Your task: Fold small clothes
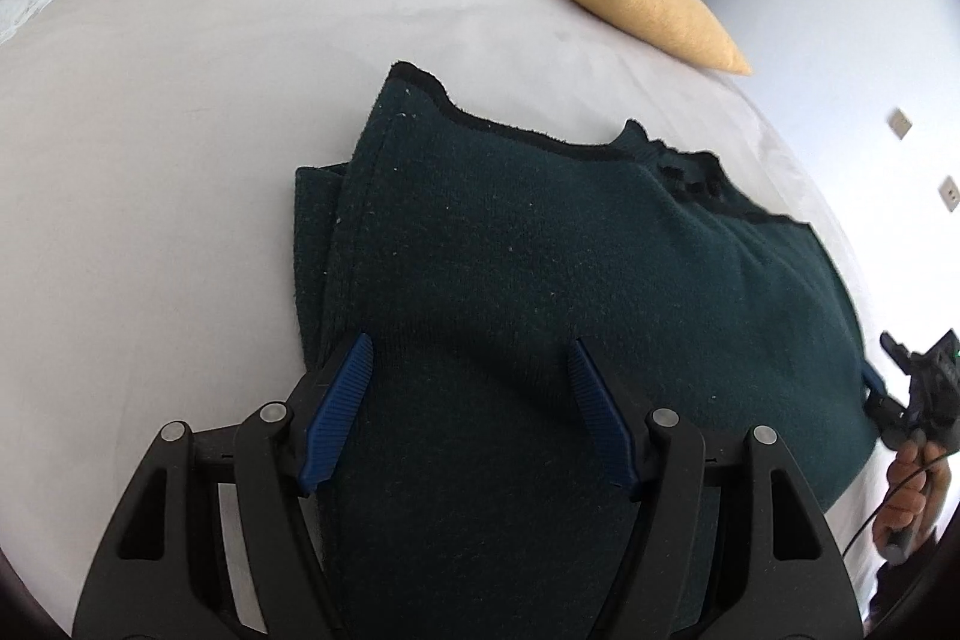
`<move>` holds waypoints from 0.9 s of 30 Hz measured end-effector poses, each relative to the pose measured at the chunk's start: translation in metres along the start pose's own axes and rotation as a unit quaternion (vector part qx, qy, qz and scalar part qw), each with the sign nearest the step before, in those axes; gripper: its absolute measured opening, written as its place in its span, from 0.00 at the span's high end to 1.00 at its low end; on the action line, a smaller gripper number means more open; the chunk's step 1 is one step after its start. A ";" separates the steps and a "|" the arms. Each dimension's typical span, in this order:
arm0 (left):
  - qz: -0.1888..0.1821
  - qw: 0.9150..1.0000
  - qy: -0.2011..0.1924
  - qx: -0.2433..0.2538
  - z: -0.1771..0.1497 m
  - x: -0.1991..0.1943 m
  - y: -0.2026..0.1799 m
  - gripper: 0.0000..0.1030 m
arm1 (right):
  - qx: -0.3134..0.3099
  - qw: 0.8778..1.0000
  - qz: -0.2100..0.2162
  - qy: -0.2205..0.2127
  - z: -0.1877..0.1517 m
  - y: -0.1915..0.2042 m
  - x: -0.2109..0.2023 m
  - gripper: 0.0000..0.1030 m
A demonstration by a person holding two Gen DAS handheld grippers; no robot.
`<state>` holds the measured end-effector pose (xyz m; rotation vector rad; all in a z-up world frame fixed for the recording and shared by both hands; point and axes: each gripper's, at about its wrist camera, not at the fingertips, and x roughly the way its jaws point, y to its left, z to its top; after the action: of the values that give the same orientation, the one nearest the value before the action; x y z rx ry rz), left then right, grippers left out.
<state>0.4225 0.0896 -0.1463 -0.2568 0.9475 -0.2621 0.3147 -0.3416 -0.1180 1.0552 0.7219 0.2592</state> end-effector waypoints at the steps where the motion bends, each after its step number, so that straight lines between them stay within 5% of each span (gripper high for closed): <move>1: -0.003 1.000 -0.003 -0.013 0.000 -0.005 0.001 0.35 | 0.005 1.000 0.000 -0.001 -0.002 0.003 -0.004 0.61; 5: 0.004 1.000 -0.013 0.004 -0.010 -0.029 -0.021 0.35 | -0.041 0.997 0.063 -0.015 -0.021 0.051 -0.021 0.29; 9: -0.002 1.000 -0.005 0.002 -0.023 -0.028 -0.033 0.35 | -0.049 0.993 0.088 0.068 -0.051 0.075 0.025 0.28; 13: 0.018 0.999 -0.002 0.035 -0.035 -0.026 -0.032 0.35 | -0.063 0.988 0.044 0.132 -0.082 0.071 0.070 0.40; 15: 0.007 0.999 -0.003 0.038 -0.039 -0.031 -0.025 0.36 | -0.050 0.991 0.025 0.118 -0.081 0.051 0.069 0.74; 18: -0.012 1.000 -0.005 0.022 -0.042 -0.037 -0.013 0.39 | 0.023 0.997 0.030 0.072 -0.062 0.006 0.040 0.96; 25: -0.012 1.000 -0.013 0.018 -0.053 -0.048 -0.009 0.39 | 0.073 0.996 -0.020 -0.053 -0.034 -0.033 -0.052 0.94; 27: 0.002 1.000 -0.012 0.020 -0.054 -0.051 -0.011 0.39 | 0.060 0.996 -0.026 -0.056 -0.040 -0.018 -0.059 0.76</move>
<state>0.3479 0.0907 -0.1341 -0.2216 0.9186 -0.2730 0.2422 -0.3525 -0.1207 1.1548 0.6692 0.1119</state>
